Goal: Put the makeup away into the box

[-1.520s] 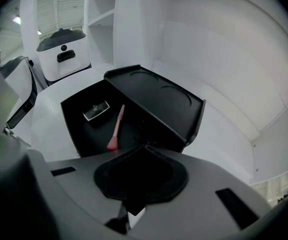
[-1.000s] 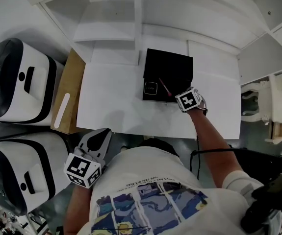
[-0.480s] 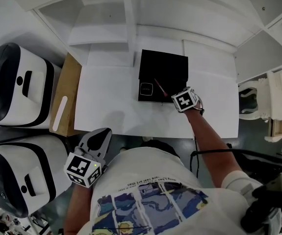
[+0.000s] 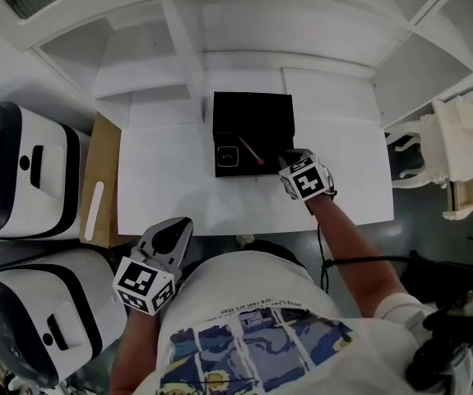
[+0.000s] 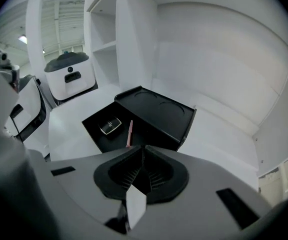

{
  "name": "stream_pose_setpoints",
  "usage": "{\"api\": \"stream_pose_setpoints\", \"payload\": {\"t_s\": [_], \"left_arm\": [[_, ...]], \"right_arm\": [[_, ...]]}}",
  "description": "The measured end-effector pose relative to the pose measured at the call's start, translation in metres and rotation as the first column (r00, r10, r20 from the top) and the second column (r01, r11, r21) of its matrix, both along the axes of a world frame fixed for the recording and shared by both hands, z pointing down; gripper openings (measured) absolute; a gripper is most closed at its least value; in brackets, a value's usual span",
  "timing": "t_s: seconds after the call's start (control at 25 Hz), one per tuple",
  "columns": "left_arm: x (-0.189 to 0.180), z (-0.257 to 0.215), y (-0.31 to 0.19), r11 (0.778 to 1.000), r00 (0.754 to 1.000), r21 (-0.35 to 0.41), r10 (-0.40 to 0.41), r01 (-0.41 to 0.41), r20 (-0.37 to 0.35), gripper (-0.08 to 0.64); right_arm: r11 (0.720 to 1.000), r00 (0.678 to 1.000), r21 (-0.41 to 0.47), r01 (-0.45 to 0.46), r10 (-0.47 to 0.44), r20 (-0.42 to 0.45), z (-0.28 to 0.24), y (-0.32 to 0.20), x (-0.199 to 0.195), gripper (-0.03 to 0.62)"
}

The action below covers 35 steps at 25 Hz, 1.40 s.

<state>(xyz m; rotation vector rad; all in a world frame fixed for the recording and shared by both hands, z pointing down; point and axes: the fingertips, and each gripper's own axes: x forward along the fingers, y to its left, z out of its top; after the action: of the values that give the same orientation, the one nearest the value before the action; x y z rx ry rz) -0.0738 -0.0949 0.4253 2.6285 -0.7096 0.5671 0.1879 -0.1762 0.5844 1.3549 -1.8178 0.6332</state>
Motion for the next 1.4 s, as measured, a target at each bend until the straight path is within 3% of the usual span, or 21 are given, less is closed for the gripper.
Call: {"api": "stream_pose_setpoints", "payload": {"t_s": [0.28, 0.88, 1.4], "left_arm": [[0.005, -0.005, 0.011, 0.997, 0.996, 0.015, 0.081, -0.081, -0.022, 0.014], [-0.046, -0.002, 0.074, 0.971, 0.97, -0.01, 0.24, -0.24, -0.045, 0.014], [-0.08, 0.008, 0.119, 0.966, 0.964, -0.002, 0.256, -0.257, -0.067, 0.014]], "right_arm": [[0.996, 0.996, 0.088, -0.009, 0.002, 0.085, -0.034, 0.051, -0.019, 0.037], [0.975, 0.97, 0.186, -0.121, 0.077, 0.232, -0.072, 0.185, -0.113, 0.026], [0.963, 0.972, 0.252, -0.096, 0.036, 0.231, -0.088, 0.244, -0.164, 0.025]]}}
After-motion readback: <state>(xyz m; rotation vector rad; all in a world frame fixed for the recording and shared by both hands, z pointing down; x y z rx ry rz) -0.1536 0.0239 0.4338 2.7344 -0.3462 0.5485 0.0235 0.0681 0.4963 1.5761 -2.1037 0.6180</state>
